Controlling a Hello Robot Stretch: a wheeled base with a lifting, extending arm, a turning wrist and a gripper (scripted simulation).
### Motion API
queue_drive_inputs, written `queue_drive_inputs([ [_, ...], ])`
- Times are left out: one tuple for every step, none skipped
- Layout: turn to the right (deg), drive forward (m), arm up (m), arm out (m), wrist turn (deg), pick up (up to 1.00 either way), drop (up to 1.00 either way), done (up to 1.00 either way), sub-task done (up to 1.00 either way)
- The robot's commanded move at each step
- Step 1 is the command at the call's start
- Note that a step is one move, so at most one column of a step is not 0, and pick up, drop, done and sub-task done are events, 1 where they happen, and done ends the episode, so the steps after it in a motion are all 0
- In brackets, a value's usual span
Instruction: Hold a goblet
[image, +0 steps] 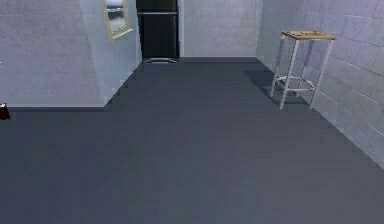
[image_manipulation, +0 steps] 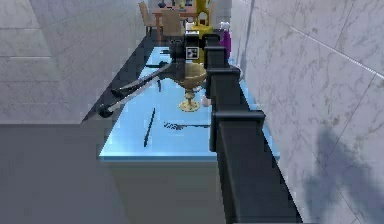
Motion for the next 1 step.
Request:
queue_drive_inputs([
  [0.0, 0.00, 0.00, 0.00, 45.0, 0.00, 0.00, 0.00, 0.00],
])
